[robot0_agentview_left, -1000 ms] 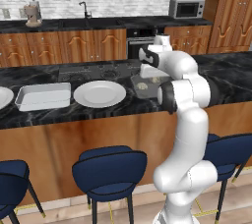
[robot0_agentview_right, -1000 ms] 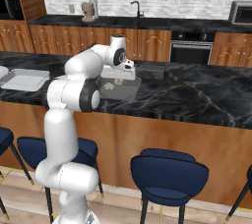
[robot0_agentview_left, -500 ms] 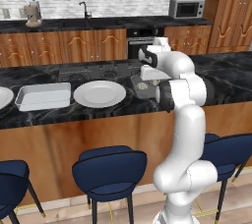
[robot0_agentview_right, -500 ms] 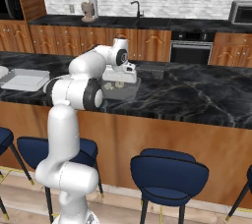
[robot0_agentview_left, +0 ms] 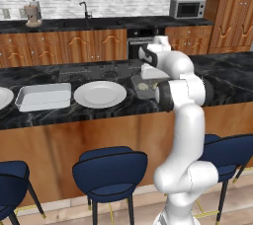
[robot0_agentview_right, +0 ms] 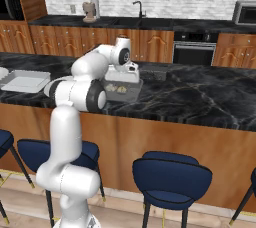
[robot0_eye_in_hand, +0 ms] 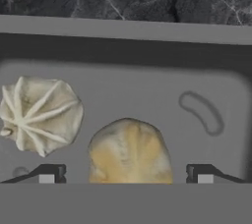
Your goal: Place two dumplings into each of the tupperware containers and then place the containers in the fridge.
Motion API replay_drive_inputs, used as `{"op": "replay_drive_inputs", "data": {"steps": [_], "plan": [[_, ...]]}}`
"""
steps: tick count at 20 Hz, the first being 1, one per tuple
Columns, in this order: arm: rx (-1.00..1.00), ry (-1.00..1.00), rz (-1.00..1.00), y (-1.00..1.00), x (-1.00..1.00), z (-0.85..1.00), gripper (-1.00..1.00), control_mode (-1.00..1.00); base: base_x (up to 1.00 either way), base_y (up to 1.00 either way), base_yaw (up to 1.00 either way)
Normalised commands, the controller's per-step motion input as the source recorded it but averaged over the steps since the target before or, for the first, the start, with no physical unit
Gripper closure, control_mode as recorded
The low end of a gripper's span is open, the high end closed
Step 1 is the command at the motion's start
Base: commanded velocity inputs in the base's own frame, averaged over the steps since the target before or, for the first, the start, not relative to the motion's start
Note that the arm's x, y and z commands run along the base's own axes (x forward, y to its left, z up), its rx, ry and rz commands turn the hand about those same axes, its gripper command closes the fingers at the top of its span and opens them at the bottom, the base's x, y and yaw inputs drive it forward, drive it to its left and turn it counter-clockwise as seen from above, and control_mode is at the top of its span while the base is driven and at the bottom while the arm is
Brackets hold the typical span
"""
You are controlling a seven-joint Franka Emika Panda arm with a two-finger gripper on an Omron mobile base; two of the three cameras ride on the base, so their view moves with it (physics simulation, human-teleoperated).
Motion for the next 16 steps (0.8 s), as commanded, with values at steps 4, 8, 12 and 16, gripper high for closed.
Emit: {"op": "replay_drive_inputs", "data": {"steps": [4, 8, 12, 16], "plan": [[0.0, -0.05, 0.0, -0.17, 0.05, 0.28, -1.0, -1.0, 0.0, 0.0, 0.0], [0.0, 0.0, -0.02, -0.58, 0.0, 0.31, -1.0, -1.0, 0.0, 0.0, 0.0], [0.0, 0.0, 0.0, -0.68, -0.04, 0.08, -1.0, -1.0, 0.0, 0.0, 0.0], [-0.01, 0.0, -0.02, -0.36, -0.12, -0.17, -1.0, -1.0, 0.0, 0.0, 0.0]]}}
